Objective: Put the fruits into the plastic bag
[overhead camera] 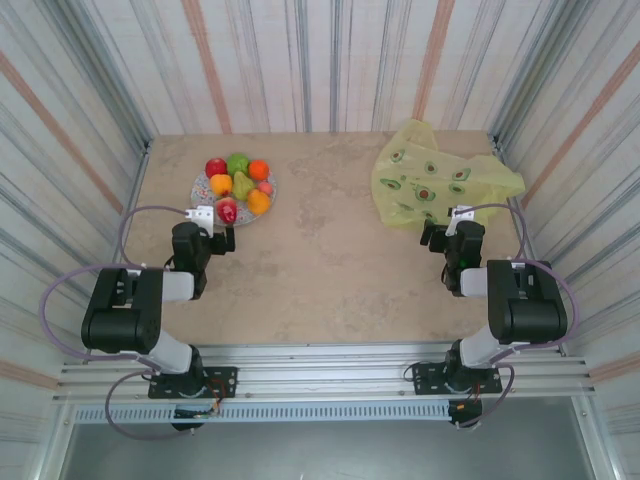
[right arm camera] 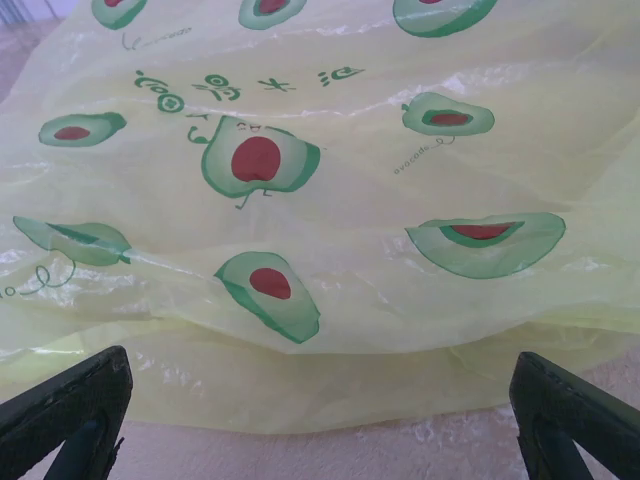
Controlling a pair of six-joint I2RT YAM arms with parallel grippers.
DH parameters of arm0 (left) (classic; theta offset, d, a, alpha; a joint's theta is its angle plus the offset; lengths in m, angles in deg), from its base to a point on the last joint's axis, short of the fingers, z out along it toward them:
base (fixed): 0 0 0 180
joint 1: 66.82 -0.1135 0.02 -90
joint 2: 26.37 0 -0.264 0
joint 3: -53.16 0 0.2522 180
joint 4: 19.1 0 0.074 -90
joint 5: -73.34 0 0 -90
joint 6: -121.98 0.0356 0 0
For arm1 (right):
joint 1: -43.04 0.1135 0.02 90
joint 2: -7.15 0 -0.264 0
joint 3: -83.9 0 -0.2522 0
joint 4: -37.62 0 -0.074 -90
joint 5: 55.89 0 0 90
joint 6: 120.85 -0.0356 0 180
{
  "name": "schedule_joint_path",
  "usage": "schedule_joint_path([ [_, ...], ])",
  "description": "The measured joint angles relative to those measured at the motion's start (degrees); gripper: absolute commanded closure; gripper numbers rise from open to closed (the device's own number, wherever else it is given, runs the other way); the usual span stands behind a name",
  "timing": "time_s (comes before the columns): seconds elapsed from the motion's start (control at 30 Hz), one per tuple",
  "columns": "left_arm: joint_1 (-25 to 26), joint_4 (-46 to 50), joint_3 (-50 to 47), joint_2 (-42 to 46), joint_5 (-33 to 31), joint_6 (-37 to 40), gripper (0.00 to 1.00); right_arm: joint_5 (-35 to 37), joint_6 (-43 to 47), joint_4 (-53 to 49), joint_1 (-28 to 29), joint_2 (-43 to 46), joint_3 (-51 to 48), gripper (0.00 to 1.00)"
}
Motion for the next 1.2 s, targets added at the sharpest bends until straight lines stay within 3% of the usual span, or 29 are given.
schedule_joint_path([
  [1.2,-0.3,0.0,0.0,0.0,0.8,0.0,0.01,-0.2,0.0,0.0,0.0,0.0,0.0,0.01],
])
